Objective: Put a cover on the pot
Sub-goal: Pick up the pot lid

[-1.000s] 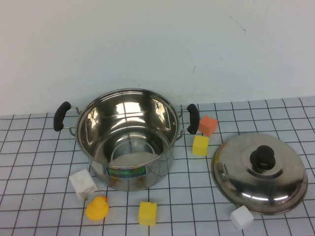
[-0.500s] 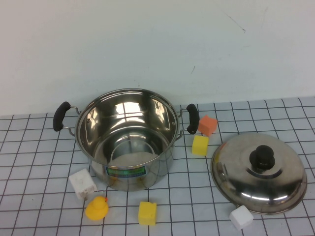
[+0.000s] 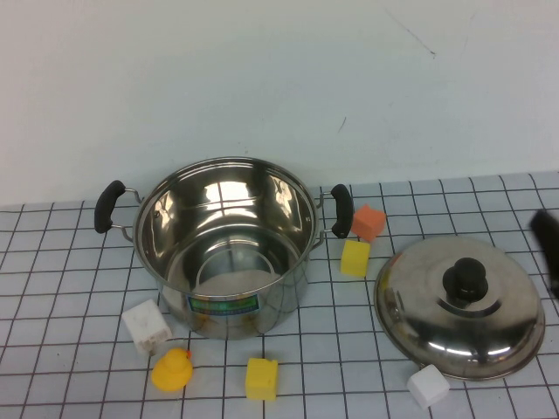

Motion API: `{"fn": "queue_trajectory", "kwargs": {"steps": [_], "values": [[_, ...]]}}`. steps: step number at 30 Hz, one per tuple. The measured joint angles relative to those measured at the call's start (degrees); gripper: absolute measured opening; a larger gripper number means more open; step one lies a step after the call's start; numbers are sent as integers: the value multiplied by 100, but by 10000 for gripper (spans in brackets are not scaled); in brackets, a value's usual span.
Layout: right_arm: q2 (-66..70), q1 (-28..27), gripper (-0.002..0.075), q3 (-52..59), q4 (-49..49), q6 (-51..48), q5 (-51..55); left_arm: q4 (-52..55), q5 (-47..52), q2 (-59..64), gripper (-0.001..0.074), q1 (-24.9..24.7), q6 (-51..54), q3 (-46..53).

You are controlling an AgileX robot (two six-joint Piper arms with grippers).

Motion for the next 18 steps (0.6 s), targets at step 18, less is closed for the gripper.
{"fn": "queue_trajectory", "kwargs": {"steps": [18], "values": [[3378,630,571,-1552,371,-1702,-349,0,0,0,-3,0,0,0]]}}
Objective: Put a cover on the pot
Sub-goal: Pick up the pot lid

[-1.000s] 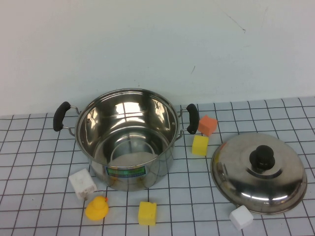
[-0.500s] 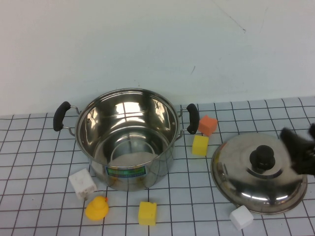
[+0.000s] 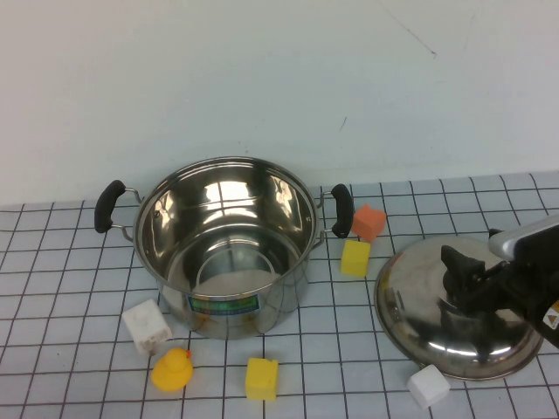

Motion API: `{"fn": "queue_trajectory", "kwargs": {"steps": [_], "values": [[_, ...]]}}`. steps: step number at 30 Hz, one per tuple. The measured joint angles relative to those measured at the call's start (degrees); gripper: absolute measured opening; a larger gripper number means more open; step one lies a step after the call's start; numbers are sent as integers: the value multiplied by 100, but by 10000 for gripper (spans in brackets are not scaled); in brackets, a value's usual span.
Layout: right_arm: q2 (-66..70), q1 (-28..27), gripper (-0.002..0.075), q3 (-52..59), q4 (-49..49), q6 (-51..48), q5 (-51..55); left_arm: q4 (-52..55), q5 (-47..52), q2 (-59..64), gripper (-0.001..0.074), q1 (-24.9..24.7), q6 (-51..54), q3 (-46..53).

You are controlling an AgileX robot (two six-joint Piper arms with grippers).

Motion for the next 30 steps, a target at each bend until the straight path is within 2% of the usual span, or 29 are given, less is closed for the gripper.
{"fn": "queue_trajectory", "kwargs": {"steps": [12,15,17,19,20,26,30], "values": [[780,0,569,-231,97,9,-12,0,0,0,-3,0,0,0],[825,0,525,-236,129,119,-52,0,0,0,-3,0,0,0],[825,0,459,-236,127,203,-61,0,0,0,-3,0,-16,0],[825,0,361,-247,127,244,-128,0,0,0,-3,0,-16,0],[825,9,342,-245,127,244,-149,0,0,0,-3,0,-16,0],[493,9,343,-4,174,591,-81,0,0,0,-3,0,-16,0],[-493,9,343,569,322,661,57,0,0,0,-3,0,-16,0]]}}
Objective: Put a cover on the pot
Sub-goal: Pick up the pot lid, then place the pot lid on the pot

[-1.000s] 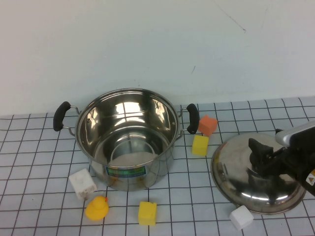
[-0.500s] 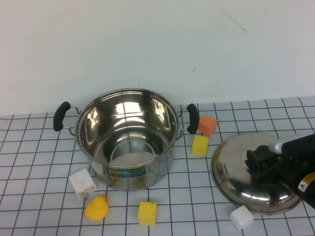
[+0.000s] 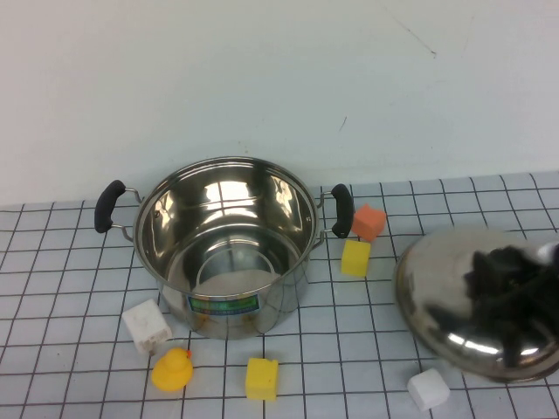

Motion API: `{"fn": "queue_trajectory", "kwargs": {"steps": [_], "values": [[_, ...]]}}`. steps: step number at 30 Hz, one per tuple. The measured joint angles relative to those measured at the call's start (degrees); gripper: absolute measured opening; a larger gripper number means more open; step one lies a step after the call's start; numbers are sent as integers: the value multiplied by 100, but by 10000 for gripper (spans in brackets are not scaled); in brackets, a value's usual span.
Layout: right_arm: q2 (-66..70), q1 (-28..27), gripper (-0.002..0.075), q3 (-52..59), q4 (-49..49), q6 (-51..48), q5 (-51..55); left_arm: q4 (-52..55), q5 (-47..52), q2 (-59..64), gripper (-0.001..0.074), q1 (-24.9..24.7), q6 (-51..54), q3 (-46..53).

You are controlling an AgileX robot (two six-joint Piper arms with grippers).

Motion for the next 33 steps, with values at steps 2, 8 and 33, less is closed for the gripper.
{"fn": "queue_trajectory", "kwargs": {"steps": [2,8,33], "values": [[-632,0,343,305,154,12,9,0,0,0,-3,0,0,0],[-2880,0,343,506,-186,326,978,0,0,0,-3,0,0,0],[352,2529,342,-5698,-2454,1393,4410,0,0,0,-3,0,0,0]]}}
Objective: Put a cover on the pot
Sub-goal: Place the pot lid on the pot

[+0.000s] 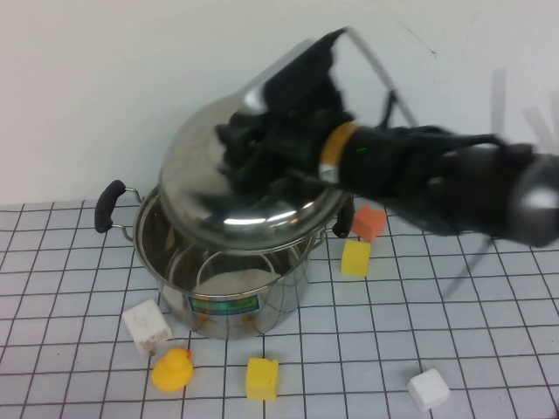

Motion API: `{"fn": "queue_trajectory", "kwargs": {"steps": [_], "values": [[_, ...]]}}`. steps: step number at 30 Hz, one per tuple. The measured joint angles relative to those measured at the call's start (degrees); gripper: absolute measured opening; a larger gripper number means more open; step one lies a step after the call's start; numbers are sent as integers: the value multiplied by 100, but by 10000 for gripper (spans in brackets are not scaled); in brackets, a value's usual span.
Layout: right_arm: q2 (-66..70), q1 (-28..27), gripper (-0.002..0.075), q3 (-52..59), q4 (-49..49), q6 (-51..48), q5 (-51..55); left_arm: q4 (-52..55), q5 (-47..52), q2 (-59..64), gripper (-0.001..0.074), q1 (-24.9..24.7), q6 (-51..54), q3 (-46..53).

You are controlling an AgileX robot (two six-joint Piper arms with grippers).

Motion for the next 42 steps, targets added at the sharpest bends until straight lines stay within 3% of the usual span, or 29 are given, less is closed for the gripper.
{"fn": "queue_trajectory", "kwargs": {"steps": [10,27,42], "values": [[1127,327,342,-1144,-99,488,387,0,0,0,-3,0,0,0],[1290,353,342,-1168,-288,1205,842,0,0,0,-3,0,14,0],[1290,434,342,-1168,-345,1270,971,0,0,0,-3,0,14,0]]}}
